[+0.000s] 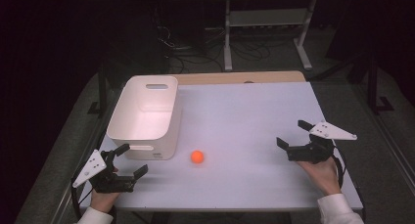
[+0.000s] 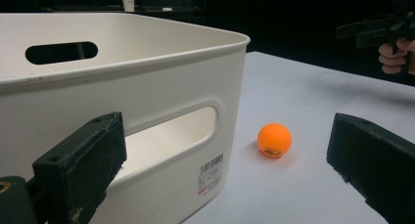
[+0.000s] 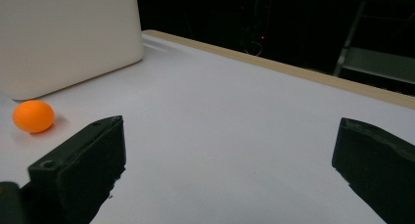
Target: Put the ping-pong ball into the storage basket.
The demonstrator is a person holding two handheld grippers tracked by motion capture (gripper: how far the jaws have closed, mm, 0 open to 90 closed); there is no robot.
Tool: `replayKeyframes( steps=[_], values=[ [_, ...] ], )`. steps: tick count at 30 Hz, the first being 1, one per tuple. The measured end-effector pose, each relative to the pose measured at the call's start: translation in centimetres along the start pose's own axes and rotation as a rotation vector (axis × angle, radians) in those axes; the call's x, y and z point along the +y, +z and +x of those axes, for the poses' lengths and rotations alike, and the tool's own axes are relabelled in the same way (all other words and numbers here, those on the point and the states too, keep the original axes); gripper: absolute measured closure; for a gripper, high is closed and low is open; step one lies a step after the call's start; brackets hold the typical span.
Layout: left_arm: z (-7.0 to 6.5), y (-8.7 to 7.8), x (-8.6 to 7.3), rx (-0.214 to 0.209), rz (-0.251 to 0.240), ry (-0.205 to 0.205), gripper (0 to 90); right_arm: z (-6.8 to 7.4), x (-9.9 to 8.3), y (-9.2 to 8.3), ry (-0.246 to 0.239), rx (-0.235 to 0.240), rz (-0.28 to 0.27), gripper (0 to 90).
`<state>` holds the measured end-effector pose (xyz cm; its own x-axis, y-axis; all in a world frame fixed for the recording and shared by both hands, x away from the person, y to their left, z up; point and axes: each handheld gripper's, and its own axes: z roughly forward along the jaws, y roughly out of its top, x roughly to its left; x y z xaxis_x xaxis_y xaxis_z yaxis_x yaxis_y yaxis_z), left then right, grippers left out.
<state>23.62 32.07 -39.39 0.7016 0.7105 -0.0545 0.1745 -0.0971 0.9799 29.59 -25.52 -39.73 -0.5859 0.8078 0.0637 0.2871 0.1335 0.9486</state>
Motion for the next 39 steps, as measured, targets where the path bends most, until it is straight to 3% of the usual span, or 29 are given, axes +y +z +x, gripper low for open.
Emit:
replayKeyframes(
  steps=[4,16,25,28,39],
  values=[
    [0.1,-0.1,0.0,0.005,0.013,0.014,0.8,0.0,0.0,-0.1,0.005,0.003,0.005,0.0],
    [0.1,-0.1,-0.1,0.017,0.014,0.009,0.8,0.4,0.8,-0.4,-0.002,0.042,0.026,0.0],
    [0.0,0.0,-0.1,0.012,0.025,0.012,0.8,1.2,1.6,0.5,-0.020,0.070,0.070,0.0],
    [0.1,0.0,0.0,0.009,0.036,0.030,0.8,1.6,1.9,0.8,-0.027,0.083,0.082,0.0],
    [0.0,0.0,-0.1,0.012,0.034,0.022,0.8,3.0,3.3,2.3,-0.070,0.141,0.116,0.0]
  ],
)
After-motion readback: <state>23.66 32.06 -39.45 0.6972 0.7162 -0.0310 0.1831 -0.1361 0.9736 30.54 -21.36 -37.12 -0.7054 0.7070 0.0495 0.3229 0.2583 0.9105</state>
